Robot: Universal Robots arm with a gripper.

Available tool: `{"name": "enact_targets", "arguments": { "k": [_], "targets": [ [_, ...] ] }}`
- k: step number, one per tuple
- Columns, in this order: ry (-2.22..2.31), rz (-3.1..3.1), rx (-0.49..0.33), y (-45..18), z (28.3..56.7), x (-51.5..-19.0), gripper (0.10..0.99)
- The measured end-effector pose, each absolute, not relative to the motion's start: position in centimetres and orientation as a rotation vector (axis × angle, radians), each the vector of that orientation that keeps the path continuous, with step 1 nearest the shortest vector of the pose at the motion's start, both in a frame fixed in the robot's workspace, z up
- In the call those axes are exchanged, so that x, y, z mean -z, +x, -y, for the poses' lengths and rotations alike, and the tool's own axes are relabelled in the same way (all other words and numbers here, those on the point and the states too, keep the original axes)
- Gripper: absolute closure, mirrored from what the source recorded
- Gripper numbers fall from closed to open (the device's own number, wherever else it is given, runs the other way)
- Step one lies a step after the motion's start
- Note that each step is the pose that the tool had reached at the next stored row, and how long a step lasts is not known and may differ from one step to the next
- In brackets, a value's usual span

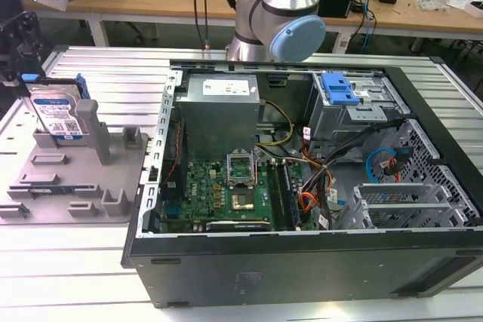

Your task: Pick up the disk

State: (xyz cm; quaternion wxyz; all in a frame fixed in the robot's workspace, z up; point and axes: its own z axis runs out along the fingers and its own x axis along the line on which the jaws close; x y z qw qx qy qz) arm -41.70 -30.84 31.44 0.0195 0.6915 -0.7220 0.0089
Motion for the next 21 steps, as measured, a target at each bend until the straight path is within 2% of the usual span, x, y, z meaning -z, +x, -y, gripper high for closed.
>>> {"name": "enact_targets", "arguments": {
  "k": [21],
  "targets": [
    [2.149, 2.229, -0.037, -41.6, 30.8, -30.3, 0.486]
  ]
}}
